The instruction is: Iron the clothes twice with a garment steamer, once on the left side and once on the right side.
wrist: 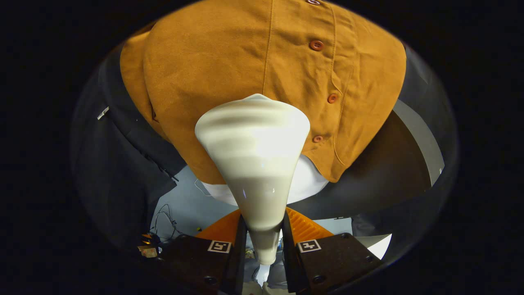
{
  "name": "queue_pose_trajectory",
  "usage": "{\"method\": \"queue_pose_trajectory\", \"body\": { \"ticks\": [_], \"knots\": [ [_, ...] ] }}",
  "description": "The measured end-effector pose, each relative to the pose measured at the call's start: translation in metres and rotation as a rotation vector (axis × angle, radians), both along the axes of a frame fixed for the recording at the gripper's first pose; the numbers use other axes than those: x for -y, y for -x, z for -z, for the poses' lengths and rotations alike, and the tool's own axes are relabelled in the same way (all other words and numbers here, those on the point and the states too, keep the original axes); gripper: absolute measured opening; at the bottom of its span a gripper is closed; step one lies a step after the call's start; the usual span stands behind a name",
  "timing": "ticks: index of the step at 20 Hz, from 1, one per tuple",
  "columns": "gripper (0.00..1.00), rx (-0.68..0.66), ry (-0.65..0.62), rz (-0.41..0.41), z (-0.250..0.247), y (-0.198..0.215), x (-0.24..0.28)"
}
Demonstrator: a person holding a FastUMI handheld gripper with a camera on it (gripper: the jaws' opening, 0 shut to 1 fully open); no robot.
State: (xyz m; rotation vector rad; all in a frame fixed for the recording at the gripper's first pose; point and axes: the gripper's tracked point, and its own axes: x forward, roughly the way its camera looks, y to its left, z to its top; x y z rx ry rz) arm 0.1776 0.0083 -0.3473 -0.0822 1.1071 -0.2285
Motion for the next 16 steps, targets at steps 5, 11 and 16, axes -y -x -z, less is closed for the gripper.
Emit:
{"method": "queue_pose_trajectory", "body": {
  "ticks": [5,11,16],
  "knots": [
    [0.44,0.076,0.020,0.062,-0.028,0.009,0.015],
    [0.44,0.204,0.037,0.096,-0.076,0.014,0.034],
    [0.44,0.338,0.041,0.136,-0.142,0.017,0.058]
  ]
}}
